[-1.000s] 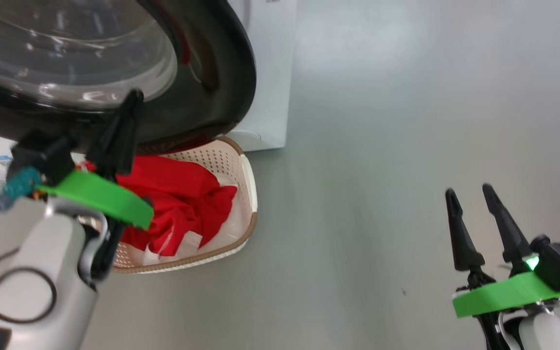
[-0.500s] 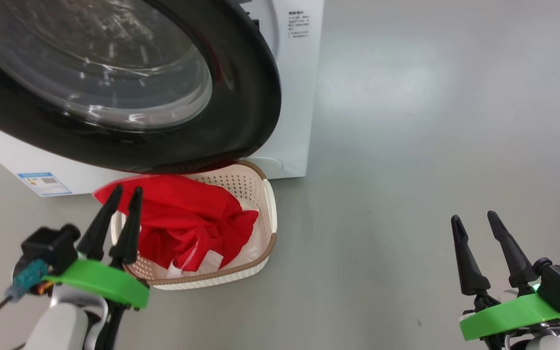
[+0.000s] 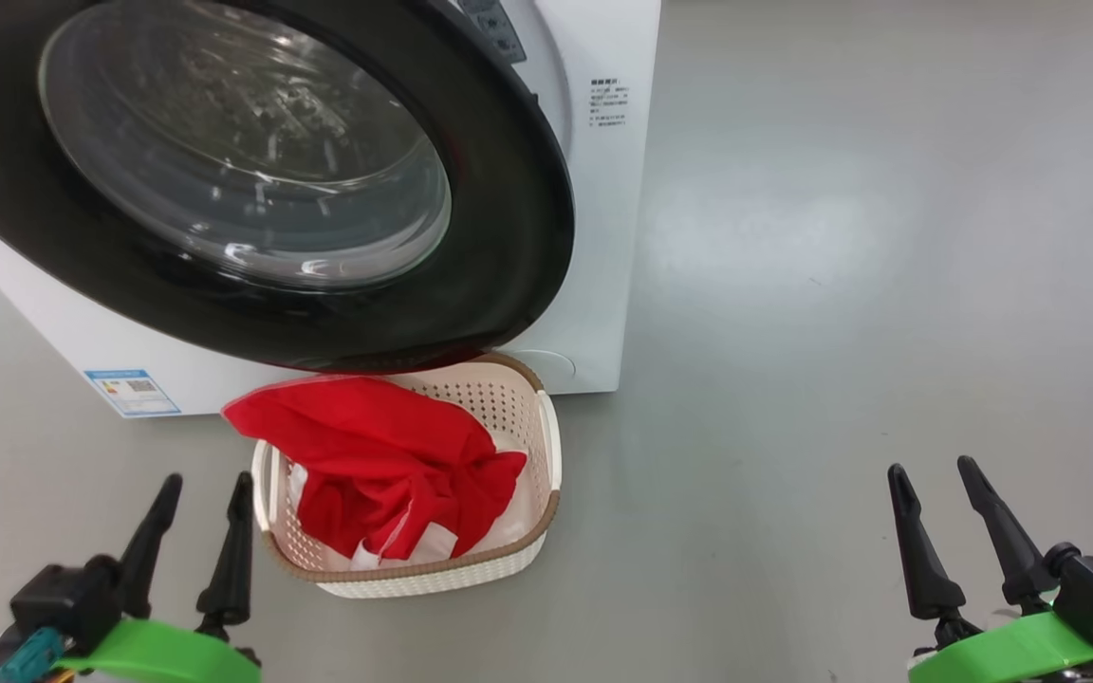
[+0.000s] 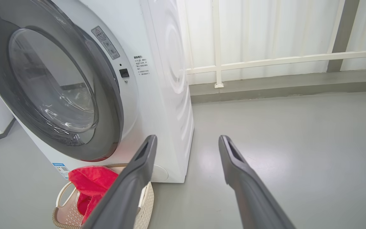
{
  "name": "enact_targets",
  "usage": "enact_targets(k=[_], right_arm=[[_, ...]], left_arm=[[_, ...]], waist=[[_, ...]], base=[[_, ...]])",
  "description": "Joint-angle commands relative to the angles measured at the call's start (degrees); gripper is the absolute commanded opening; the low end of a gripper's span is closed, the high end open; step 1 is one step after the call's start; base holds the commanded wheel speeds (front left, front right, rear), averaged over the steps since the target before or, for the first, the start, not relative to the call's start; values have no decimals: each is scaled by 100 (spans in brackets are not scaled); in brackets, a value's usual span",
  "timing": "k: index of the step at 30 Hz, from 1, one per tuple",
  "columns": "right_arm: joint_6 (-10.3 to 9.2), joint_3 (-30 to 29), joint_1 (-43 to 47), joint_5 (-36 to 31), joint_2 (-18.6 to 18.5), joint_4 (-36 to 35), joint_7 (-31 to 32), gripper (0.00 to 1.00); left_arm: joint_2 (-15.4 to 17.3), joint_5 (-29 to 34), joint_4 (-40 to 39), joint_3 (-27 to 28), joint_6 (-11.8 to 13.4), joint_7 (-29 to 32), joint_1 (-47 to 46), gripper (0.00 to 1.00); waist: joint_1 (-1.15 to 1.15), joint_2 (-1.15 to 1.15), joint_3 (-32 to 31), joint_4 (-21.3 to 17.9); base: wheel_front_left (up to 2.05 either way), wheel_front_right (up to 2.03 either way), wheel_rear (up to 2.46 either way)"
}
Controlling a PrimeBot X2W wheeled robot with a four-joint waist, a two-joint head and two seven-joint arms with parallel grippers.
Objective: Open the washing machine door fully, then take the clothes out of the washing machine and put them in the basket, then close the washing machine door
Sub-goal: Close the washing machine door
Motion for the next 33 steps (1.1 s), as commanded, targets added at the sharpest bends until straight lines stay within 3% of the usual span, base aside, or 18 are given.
enact_targets(k=[1,16,33], right_arm=[[37,99,-26,-14,-116,-144,-37,100],[37,37,359,-12,-127,-158,-37,100],[37,-83,518,-7,-85,-205,-37,100]], left_arm=[[114,67,-173,281,-32,-29,-20,100],[-143,578,-629,1040,-32,-29,930,100],[-401,845,-1033,1429,-32,-29,1377,100]], waist=[[0,0,-35,31],[0,0,-346,42],[0,0,-417,-10]], base=[[0,0,0],[0,0,0],[0,0,0]])
